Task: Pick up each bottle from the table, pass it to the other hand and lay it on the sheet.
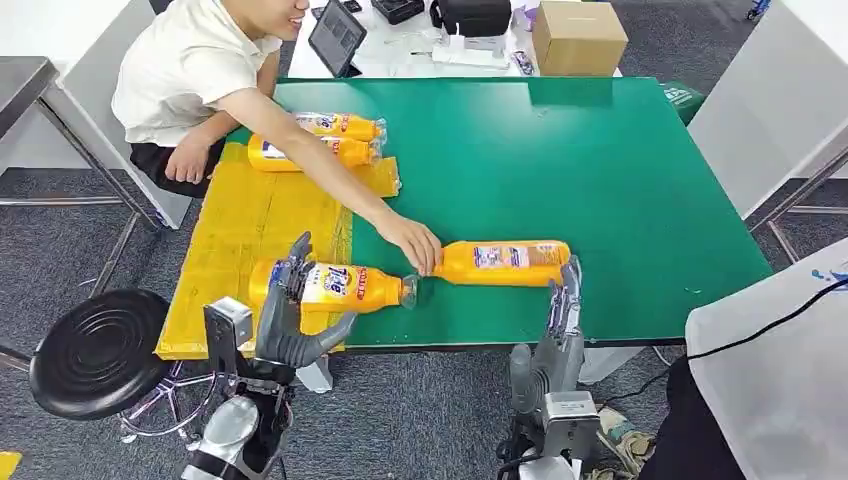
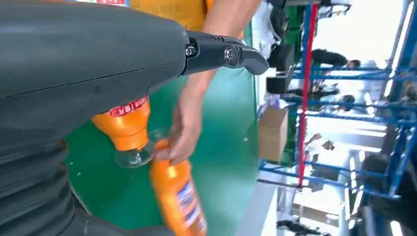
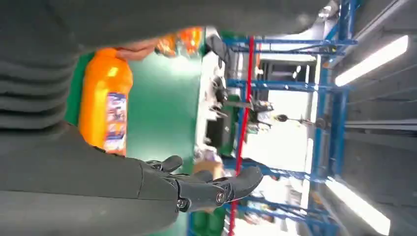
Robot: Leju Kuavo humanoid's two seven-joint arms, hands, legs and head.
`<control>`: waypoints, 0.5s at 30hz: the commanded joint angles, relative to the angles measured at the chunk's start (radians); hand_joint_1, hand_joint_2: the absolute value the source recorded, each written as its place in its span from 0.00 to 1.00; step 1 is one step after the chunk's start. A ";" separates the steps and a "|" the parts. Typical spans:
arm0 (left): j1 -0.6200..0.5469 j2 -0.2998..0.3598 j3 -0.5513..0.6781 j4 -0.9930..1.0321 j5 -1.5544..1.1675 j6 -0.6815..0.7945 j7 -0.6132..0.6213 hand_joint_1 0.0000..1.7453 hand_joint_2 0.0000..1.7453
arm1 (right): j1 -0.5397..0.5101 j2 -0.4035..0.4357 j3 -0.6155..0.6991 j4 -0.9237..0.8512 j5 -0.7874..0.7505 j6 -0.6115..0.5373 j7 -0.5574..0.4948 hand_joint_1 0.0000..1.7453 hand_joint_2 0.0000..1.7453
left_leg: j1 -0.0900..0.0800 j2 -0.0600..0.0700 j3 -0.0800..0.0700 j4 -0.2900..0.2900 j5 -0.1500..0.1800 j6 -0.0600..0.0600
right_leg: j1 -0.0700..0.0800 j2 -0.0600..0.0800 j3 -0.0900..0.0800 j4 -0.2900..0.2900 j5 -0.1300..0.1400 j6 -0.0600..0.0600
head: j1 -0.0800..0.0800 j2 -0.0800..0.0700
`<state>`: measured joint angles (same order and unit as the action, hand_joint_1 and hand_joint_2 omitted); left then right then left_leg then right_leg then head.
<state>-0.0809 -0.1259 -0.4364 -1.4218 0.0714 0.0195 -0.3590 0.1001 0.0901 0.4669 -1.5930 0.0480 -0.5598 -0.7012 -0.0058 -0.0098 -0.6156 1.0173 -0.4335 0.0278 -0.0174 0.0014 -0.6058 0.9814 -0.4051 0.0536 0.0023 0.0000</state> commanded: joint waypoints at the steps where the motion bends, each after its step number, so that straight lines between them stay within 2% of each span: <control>1: 0.187 0.025 0.003 -0.195 0.062 0.110 0.006 0.00 1.00 | 0.009 0.107 -0.197 0.170 0.272 -0.138 0.016 0.00 1.00 | 0.002 0.006 0.007 -0.002 -0.003 -0.002 | 0.002 0.005 0.006 -0.002 -0.002 -0.003 | 0.000 0.000; 2: 0.184 0.025 0.001 -0.191 0.064 0.112 0.005 0.00 1.00 | 0.006 0.102 -0.197 0.166 0.270 -0.138 0.020 0.00 1.00 | 0.001 0.003 0.003 -0.001 -0.002 -0.002 | 0.001 0.002 0.002 -0.001 -0.001 -0.002 | 0.000 0.000; 5: 0.172 0.024 0.001 -0.182 0.065 0.115 0.005 0.00 1.00 | 0.004 0.098 -0.197 0.160 0.269 -0.138 0.025 0.00 1.00 | 0.002 0.001 0.005 -0.001 -0.003 -0.003 | 0.002 0.000 0.004 -0.001 -0.002 -0.003 | 0.000 0.000; 6: 0.169 0.022 0.004 -0.178 0.068 0.120 0.004 0.00 1.00 | 0.002 0.092 -0.197 0.166 0.310 -0.138 0.024 0.00 1.00 | 0.002 0.000 0.003 -0.001 -0.002 -0.002 | 0.002 0.000 0.002 -0.001 -0.001 -0.002 | 0.000 0.000; 7: 0.165 0.021 0.007 -0.170 0.080 0.130 0.005 0.00 1.00 | 0.002 0.107 -0.278 0.175 0.601 -0.138 0.027 0.00 1.00 | 0.002 0.001 0.005 -0.001 -0.002 -0.002 | 0.002 0.000 0.004 -0.001 -0.002 -0.002 | 0.000 0.000; 9: 0.152 0.017 0.015 -0.146 0.064 0.155 -0.014 0.00 1.00 | -0.040 0.058 -0.311 0.214 0.656 -0.138 0.042 0.00 1.00 | 0.002 0.001 0.005 -0.002 -0.002 -0.002 | 0.002 0.000 0.005 -0.002 -0.002 -0.003 | 0.000 0.000; 10: 0.133 0.007 0.014 -0.109 -0.024 0.219 -0.051 0.00 1.00 | -0.085 0.014 -0.337 0.245 0.710 -0.138 0.047 0.00 1.00 | 0.001 0.001 0.003 -0.002 -0.001 -0.002 | 0.001 0.000 0.003 -0.003 -0.001 -0.002 | 0.000 0.000; 12: 0.101 -0.012 -0.002 -0.027 -0.165 0.319 -0.058 0.00 1.00 | -0.146 -0.003 -0.420 0.296 0.824 -0.138 0.053 0.00 1.00 | 0.001 0.000 0.004 -0.003 0.000 -0.002 | 0.001 -0.001 0.004 -0.004 0.000 -0.002 | 0.000 0.000; 15: 0.063 -0.033 -0.029 0.077 -0.142 0.273 -0.048 0.00 1.00 | -0.247 -0.023 -0.477 0.437 0.941 -0.138 0.055 0.00 1.00 | -0.001 -0.002 0.002 -0.002 0.001 0.000 | 0.000 -0.002 0.002 -0.003 0.001 0.000 | 0.000 0.000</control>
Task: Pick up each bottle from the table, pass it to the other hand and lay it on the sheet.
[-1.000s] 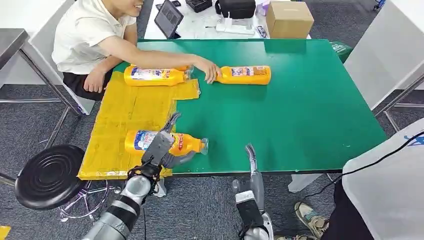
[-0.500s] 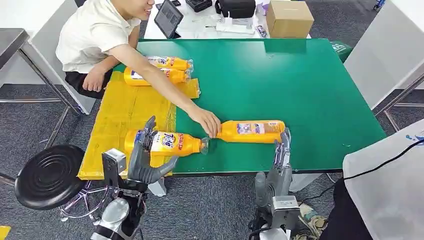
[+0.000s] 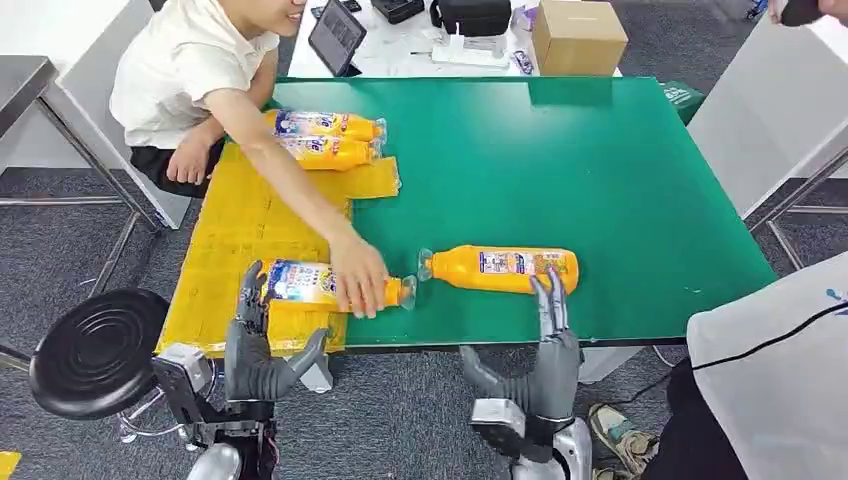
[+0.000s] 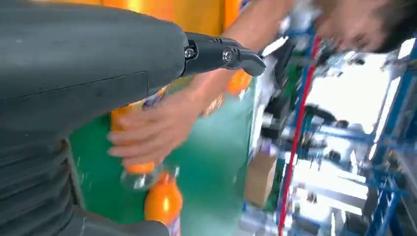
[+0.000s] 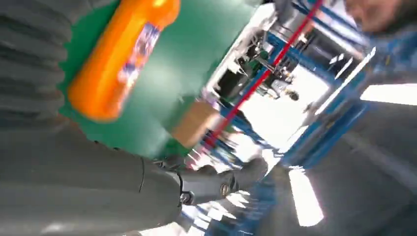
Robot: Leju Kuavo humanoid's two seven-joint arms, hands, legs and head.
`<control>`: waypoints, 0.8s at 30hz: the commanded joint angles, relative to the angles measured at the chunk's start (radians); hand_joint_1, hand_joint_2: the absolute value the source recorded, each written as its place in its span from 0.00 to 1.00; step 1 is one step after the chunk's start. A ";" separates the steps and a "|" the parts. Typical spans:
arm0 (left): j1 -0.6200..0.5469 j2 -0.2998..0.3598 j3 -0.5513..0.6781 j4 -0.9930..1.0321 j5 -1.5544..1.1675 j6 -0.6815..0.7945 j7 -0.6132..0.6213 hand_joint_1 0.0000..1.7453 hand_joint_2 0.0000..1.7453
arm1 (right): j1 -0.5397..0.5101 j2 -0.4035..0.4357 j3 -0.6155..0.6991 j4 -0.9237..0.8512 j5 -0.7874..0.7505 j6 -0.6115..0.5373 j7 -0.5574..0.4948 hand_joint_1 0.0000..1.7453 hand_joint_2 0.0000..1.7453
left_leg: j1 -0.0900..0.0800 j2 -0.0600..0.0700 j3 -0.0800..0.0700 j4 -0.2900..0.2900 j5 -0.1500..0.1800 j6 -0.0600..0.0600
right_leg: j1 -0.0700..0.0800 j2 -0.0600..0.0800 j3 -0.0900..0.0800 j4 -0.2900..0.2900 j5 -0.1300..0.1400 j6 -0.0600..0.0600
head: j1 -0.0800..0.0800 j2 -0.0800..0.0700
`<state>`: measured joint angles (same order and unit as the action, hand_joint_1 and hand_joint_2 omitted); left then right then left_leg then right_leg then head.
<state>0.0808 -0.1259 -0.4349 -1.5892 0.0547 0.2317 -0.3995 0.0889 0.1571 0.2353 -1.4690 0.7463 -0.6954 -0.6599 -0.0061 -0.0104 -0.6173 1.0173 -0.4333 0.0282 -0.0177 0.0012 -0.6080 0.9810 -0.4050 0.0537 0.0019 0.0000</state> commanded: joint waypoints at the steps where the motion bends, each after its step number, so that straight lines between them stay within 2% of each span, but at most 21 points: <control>1: -0.106 -0.037 -0.042 0.258 -0.132 0.063 -0.018 0.00 1.00 | -0.267 -0.093 -0.266 0.367 0.274 -0.003 0.021 0.00 1.00 | 0.000 0.000 0.008 -0.004 0.001 -0.001 | 0.001 -0.001 0.009 -0.005 0.001 -0.001 | 0.000 0.000; 2: -0.110 -0.037 -0.048 0.262 -0.132 0.060 -0.018 0.00 1.00 | -0.279 -0.089 -0.291 0.384 0.320 -0.003 0.022 0.00 1.00 | -0.001 0.000 0.005 -0.003 0.002 0.000 | 0.000 0.000 0.006 -0.003 0.002 0.000 | 0.000 0.000; 7: -0.110 -0.037 -0.048 0.262 -0.132 0.060 -0.018 0.00 1.00 | -0.279 -0.089 -0.291 0.384 0.320 -0.003 0.022 0.00 1.00 | 0.000 -0.001 0.008 -0.003 0.000 -0.001 | 0.001 -0.002 0.010 -0.003 0.000 -0.001 | 0.001 0.000; 9: -0.108 -0.033 -0.052 0.250 -0.134 0.059 -0.017 0.00 1.00 | -0.278 -0.083 -0.307 0.386 0.346 -0.003 0.021 0.00 1.00 | 0.000 0.000 0.005 -0.002 0.001 0.000 | 0.000 0.000 0.006 -0.002 0.001 0.000 | 0.000 0.000; 12: -0.121 -0.028 -0.073 0.256 -0.140 0.048 -0.013 0.00 1.00 | -0.333 -0.091 -0.361 0.485 0.398 -0.003 0.034 0.00 1.00 | 0.001 0.001 0.009 -0.002 -0.001 -0.001 | 0.001 0.000 0.009 -0.003 0.000 -0.001 | 0.000 0.000; 13: -0.123 -0.030 -0.079 0.259 -0.139 0.046 -0.012 0.00 1.00 | -0.363 -0.108 -0.365 0.543 0.406 -0.003 0.049 0.00 1.00 | 0.000 0.000 0.005 -0.001 0.001 0.000 | 0.000 0.000 0.006 -0.002 0.001 0.000 | 0.000 0.000; 17: -0.141 -0.040 -0.094 0.280 -0.109 0.030 0.021 0.00 1.00 | -0.427 -0.144 -0.385 0.658 0.477 -0.003 0.098 0.00 1.00 | 0.001 0.001 0.008 -0.001 0.000 0.000 | 0.001 0.000 0.008 -0.003 0.001 0.000 | 0.000 0.000; 19: -0.156 -0.041 -0.111 0.296 -0.093 0.016 0.040 0.00 1.00 | -0.458 -0.177 -0.355 0.719 0.556 -0.003 0.163 0.00 1.00 | 0.000 0.000 0.004 -0.001 0.001 0.000 | 0.000 0.000 0.005 -0.002 0.002 0.001 | 0.000 0.000; 24: -0.172 -0.038 -0.136 0.302 -0.047 -0.021 0.079 0.00 1.00 | -0.545 -0.234 -0.288 0.887 0.607 -0.003 0.282 0.00 1.00 | -0.001 0.001 0.006 -0.001 0.000 0.000 | -0.001 0.001 0.006 -0.002 0.001 0.000 | 0.000 0.000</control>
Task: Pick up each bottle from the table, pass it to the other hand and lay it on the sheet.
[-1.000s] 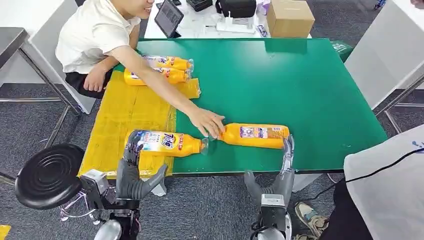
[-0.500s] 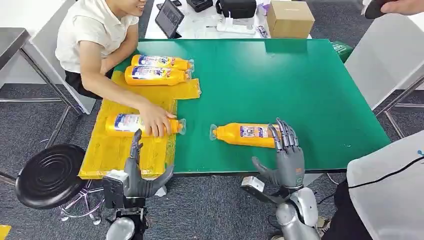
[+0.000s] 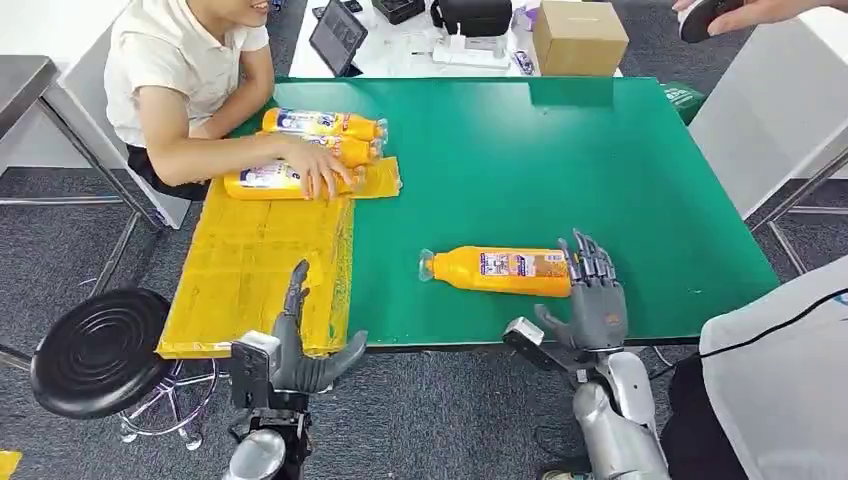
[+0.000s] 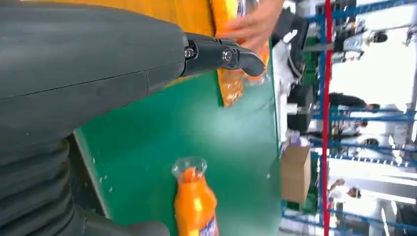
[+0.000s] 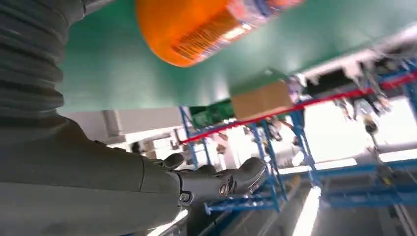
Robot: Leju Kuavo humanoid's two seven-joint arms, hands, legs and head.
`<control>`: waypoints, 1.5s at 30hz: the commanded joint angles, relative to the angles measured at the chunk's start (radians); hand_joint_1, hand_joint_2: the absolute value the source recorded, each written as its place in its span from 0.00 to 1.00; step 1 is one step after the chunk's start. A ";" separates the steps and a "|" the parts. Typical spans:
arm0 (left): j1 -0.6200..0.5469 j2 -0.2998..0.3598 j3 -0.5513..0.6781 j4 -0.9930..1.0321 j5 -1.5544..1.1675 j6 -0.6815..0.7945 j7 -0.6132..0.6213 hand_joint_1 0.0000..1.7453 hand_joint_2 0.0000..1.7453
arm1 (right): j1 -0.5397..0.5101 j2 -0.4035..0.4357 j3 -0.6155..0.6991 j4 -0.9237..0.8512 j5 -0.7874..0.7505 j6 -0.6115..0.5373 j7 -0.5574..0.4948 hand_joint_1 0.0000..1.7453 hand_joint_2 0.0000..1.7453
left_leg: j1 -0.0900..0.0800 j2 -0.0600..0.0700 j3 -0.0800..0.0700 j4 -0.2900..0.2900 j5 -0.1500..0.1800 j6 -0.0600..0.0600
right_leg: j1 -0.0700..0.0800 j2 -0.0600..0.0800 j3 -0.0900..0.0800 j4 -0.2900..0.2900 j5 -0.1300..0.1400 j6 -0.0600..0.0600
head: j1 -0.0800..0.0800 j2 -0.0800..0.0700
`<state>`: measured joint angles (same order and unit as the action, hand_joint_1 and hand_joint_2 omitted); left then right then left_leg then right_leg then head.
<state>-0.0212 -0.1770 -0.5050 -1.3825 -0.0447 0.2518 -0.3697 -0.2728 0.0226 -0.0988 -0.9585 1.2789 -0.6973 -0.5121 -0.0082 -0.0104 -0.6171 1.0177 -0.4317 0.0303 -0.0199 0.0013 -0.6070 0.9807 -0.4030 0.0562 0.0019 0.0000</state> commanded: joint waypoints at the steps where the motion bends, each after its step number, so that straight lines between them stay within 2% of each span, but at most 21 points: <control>1: -0.073 0.014 -0.072 0.096 0.052 -0.042 0.054 0.00 1.00 | -0.203 -0.113 0.074 0.408 0.105 -0.001 0.165 0.00 1.00 | 0.001 0.001 0.003 -0.001 -0.001 -0.001 | 0.001 0.001 0.003 -0.001 0.000 -0.001 | 0.000 0.000; 3: -0.083 0.013 -0.084 0.104 0.055 -0.045 0.062 0.00 1.00 | -0.223 -0.126 0.104 0.434 0.102 -0.001 0.162 0.00 1.00 | 0.001 0.002 0.007 -0.001 -0.002 -0.003 | 0.002 0.001 0.007 -0.001 -0.001 -0.003 | 0.000 0.000; 4: -0.096 0.009 -0.090 0.122 0.061 -0.049 0.070 0.00 1.00 | -0.257 -0.124 0.106 0.501 0.059 -0.001 0.152 0.00 1.00 | 0.001 0.002 0.006 -0.001 -0.002 -0.002 | 0.001 0.001 0.005 -0.001 -0.001 -0.002 | 0.000 0.000; 7: -0.128 -0.001 -0.106 0.166 0.075 -0.067 0.084 0.00 1.00 | -0.299 -0.122 0.166 0.541 0.093 -0.001 0.174 0.00 1.00 | 0.001 0.003 0.007 -0.001 -0.002 -0.003 | 0.002 0.002 0.007 -0.001 -0.001 -0.003 | 0.000 0.000; 11: -0.137 -0.007 -0.112 0.169 0.082 -0.072 0.079 0.00 1.00 | -0.315 -0.119 0.190 0.557 0.105 -0.001 0.185 0.00 1.00 | 0.000 0.002 0.002 0.000 0.000 -0.001 | 0.001 0.001 0.001 0.000 0.000 -0.001 | 0.000 0.000; 12: -0.136 -0.018 -0.101 0.170 0.098 -0.059 0.076 0.00 1.00 | -0.320 -0.123 0.216 0.562 0.124 -0.001 0.201 0.00 1.00 | 0.001 0.003 0.006 0.000 -0.002 -0.003 | 0.002 0.002 0.005 0.000 -0.001 -0.003 | 0.000 0.000; 15: -0.153 -0.034 -0.099 0.197 0.117 -0.041 0.091 0.00 1.00 | -0.341 -0.121 0.253 0.600 0.144 0.031 0.216 0.00 1.00 | 0.001 0.001 0.003 0.000 -0.001 -0.002 | 0.001 0.001 0.003 0.000 -0.001 -0.002 | 0.000 0.000; 18: -0.166 -0.036 -0.104 0.210 0.127 -0.037 0.079 0.00 1.00 | -0.354 -0.113 0.297 0.618 0.179 0.043 0.235 0.00 1.00 | 0.002 0.003 0.008 0.000 -0.003 -0.003 | 0.002 0.002 0.007 0.000 -0.002 -0.003 | 0.000 0.000; 19: -0.168 -0.036 -0.106 0.211 0.129 -0.038 0.079 0.00 1.00 | -0.356 -0.110 0.309 0.621 0.189 0.047 0.243 0.00 1.00 | 0.001 0.002 0.004 0.000 -0.001 -0.002 | 0.001 0.002 0.004 0.000 -0.001 -0.002 | 0.000 0.000; 24: -0.168 -0.038 -0.108 0.211 0.134 -0.038 0.079 0.00 1.00 | -0.358 -0.105 0.314 0.624 0.191 0.051 0.248 0.00 1.00 | 0.001 0.001 0.003 -0.001 -0.001 -0.002 | 0.001 0.000 0.003 0.000 0.000 -0.002 | 0.000 0.000; 26: -0.166 -0.039 -0.108 0.212 0.137 -0.039 0.079 0.00 1.00 | -0.358 -0.104 0.315 0.626 0.188 0.057 0.247 0.00 1.00 | 0.002 0.001 0.006 -0.001 -0.002 -0.003 | 0.002 0.000 0.007 -0.001 -0.002 -0.003 | 0.000 0.000; 31: -0.161 -0.029 -0.108 0.197 0.156 -0.036 0.076 0.00 1.00 | -0.371 -0.096 0.325 0.642 0.181 0.136 0.300 0.00 1.00 | 0.001 0.002 0.005 0.000 -0.002 -0.002 | 0.002 0.001 0.005 0.000 -0.001 -0.003 | 0.000 0.000; 40: -0.161 -0.029 -0.108 0.197 0.156 -0.036 0.076 0.00 1.00 | -0.371 -0.096 0.325 0.642 0.181 0.136 0.300 0.00 1.00 | 0.001 0.001 0.004 0.000 0.000 -0.001 | 0.001 0.000 0.004 0.000 0.000 -0.002 | 0.000 0.000; 45: -0.166 -0.023 -0.119 0.195 0.162 -0.037 0.077 0.00 1.00 | -0.385 -0.114 0.360 0.670 0.213 0.243 0.380 0.00 1.00 | 0.001 0.001 0.008 -0.001 -0.001 -0.002 | 0.002 0.000 0.008 -0.001 -0.002 -0.003 | 0.000 0.000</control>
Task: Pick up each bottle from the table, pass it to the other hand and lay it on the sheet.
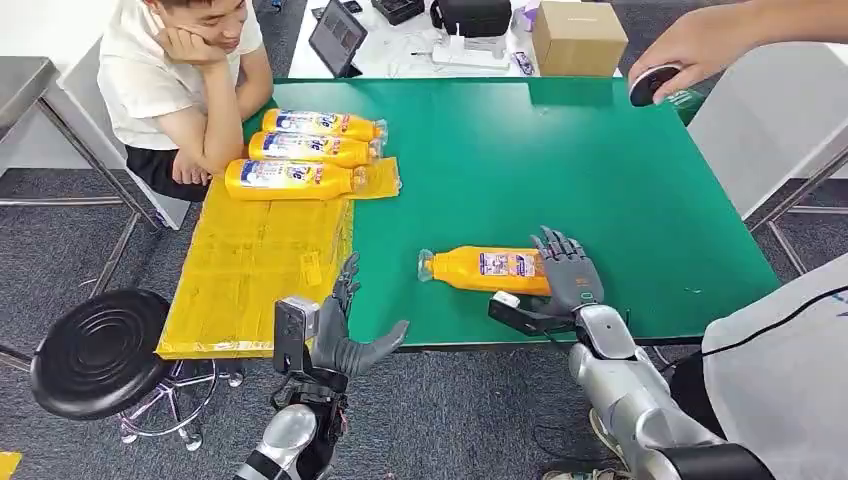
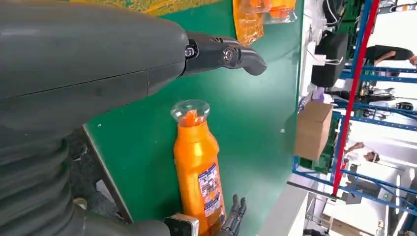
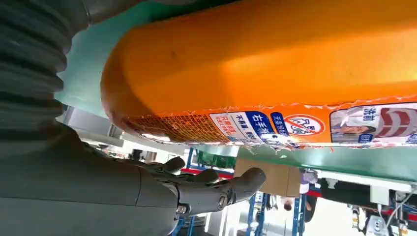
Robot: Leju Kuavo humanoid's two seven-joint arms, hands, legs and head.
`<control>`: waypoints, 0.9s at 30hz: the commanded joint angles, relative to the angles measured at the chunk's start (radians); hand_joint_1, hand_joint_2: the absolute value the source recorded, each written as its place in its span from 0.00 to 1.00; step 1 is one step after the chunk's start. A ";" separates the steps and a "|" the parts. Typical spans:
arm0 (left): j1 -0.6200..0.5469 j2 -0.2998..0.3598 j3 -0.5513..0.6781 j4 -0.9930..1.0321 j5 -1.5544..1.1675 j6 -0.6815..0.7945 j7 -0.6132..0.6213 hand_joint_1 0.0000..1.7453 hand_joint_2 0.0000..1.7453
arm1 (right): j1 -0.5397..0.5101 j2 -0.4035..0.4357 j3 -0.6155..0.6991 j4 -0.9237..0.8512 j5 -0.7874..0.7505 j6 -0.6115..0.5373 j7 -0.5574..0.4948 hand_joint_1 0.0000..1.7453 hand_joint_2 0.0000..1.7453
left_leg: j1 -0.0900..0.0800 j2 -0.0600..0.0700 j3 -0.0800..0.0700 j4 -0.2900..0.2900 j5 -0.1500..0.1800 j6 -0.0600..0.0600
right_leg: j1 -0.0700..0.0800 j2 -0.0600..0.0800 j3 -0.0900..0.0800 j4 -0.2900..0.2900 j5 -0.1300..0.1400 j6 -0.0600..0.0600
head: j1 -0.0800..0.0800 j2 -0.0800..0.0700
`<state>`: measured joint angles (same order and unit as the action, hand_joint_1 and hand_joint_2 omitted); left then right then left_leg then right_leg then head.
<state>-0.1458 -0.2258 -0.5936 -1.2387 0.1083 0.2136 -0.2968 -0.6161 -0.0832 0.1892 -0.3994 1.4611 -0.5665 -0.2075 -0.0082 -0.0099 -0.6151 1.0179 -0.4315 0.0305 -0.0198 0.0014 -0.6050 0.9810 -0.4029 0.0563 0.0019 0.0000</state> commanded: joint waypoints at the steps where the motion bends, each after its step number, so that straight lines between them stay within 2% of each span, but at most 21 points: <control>1: -0.041 0.027 -0.032 0.050 0.010 0.000 0.005 0.00 1.00 | -0.044 -0.013 0.069 0.117 0.025 0.137 0.088 0.00 1.00 | 0.001 0.000 0.004 -0.001 -0.001 -0.002 | 0.001 0.000 0.004 -0.001 -0.001 -0.002 | 0.000 0.000; 5: -0.032 0.029 -0.032 0.048 0.019 0.000 0.015 0.00 1.00 | -0.033 -0.017 0.048 0.119 -0.009 0.183 0.073 0.00 1.00 | 0.001 -0.001 0.007 -0.001 0.000 -0.001 | 0.001 -0.002 0.007 -0.002 -0.001 -0.002 | 0.000 0.000; 6: -0.034 0.029 -0.034 0.054 0.020 -0.002 0.016 0.00 1.00 | -0.028 -0.018 0.040 0.123 -0.021 0.197 0.068 0.04 1.00 | 0.002 -0.002 0.010 -0.002 0.000 -0.002 | 0.002 -0.003 0.010 -0.003 -0.001 -0.003 | 0.000 0.000; 7: -0.039 0.029 -0.036 0.064 0.031 -0.004 0.019 0.00 1.00 | -0.022 -0.020 0.043 0.125 -0.031 0.229 0.069 1.00 1.00 | 0.002 -0.002 0.010 -0.001 0.000 -0.002 | 0.002 -0.003 0.010 -0.003 -0.001 -0.002 | 0.000 0.000; 23: -0.040 0.031 -0.030 0.059 0.036 -0.009 0.021 0.00 1.00 | 0.016 -0.035 0.066 0.126 -0.026 0.215 0.056 1.00 1.00 | 0.003 -0.004 0.017 -0.003 0.000 -0.002 | 0.003 -0.005 0.019 -0.005 -0.001 -0.003 | 0.000 0.000; 27: -0.026 0.038 -0.012 0.030 0.046 -0.002 0.015 0.00 1.00 | 0.051 -0.029 0.021 0.116 -0.091 0.205 0.002 1.00 1.00 | 0.003 -0.004 0.017 -0.003 0.000 -0.002 | 0.003 -0.005 0.019 -0.006 -0.001 -0.003 | 0.000 0.000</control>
<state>-0.1477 -0.2255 -0.5970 -1.2318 0.1453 0.2094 -0.2811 -0.6531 -0.1076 0.2159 -0.3601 1.4283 -0.3624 -0.1510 -0.0082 -0.0104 -0.6014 1.0178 -0.4319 0.0310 -0.0197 0.0015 -0.5922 0.9793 -0.4031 0.0564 0.0019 0.0000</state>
